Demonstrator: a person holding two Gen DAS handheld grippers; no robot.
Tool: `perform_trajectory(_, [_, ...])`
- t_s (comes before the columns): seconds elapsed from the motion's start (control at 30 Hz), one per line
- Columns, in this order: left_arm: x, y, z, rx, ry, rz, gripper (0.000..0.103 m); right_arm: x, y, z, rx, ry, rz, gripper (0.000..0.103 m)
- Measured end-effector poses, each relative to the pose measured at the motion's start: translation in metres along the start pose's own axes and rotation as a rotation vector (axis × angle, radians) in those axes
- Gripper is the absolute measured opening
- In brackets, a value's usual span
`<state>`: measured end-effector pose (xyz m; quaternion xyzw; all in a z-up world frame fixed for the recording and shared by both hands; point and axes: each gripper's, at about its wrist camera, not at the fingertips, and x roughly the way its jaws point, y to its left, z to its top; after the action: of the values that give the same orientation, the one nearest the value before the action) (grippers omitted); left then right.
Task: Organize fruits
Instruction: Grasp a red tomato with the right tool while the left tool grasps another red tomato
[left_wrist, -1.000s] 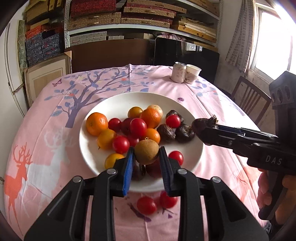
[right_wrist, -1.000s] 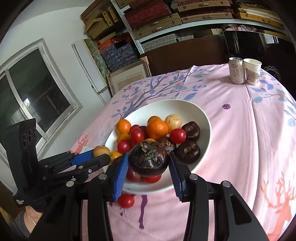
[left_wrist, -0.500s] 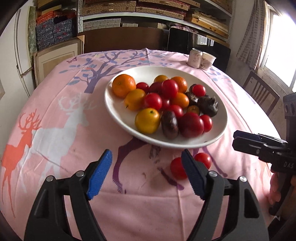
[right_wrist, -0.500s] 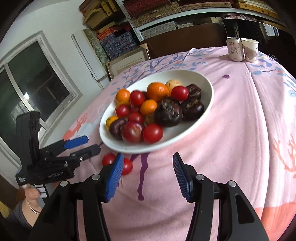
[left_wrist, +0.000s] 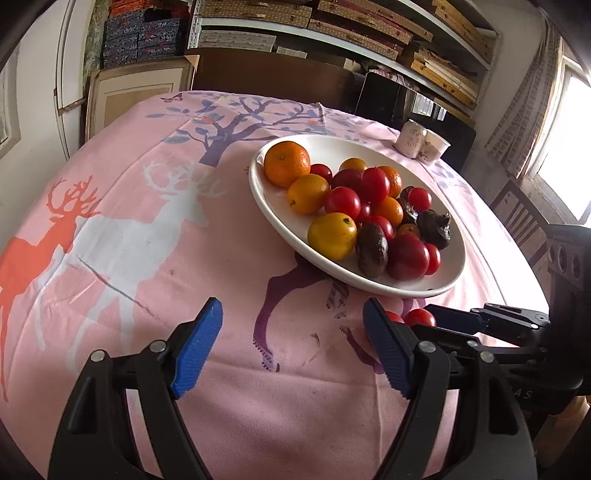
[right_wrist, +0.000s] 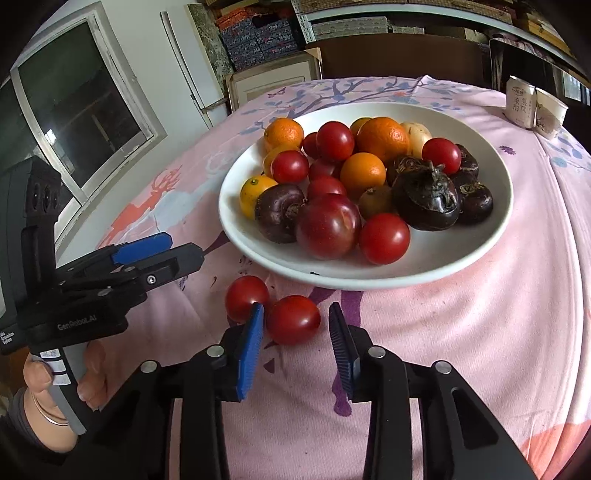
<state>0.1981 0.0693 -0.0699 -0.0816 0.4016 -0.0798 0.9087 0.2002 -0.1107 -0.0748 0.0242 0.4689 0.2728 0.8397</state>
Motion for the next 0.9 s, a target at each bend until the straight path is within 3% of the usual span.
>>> perform_trajectory(0.2, [-0.007, -0.008, -0.001, 0.040, -0.034, 0.002, 0.076, -0.010, -0.009, -0.004, 0.045, -0.045, 0.037, 0.029])
perform_trajectory(0.37, [-0.010, -0.033, -0.004, 0.168, -0.046, 0.010, 0.081, -0.040, -0.030, -0.022, 0.096, -0.118, 0.059, 0.030])
perform_trajectory(0.7, [0.014, -0.079, -0.012, 0.282, 0.069, 0.083, 0.081, -0.076, -0.082, -0.050, 0.182, -0.157, -0.054, 0.030])
perform_trajectory(0.9, [0.031, -0.085, -0.014, 0.277, 0.135, 0.101, 0.081, -0.078, -0.101, -0.057, 0.227, -0.163, -0.054, 0.030])
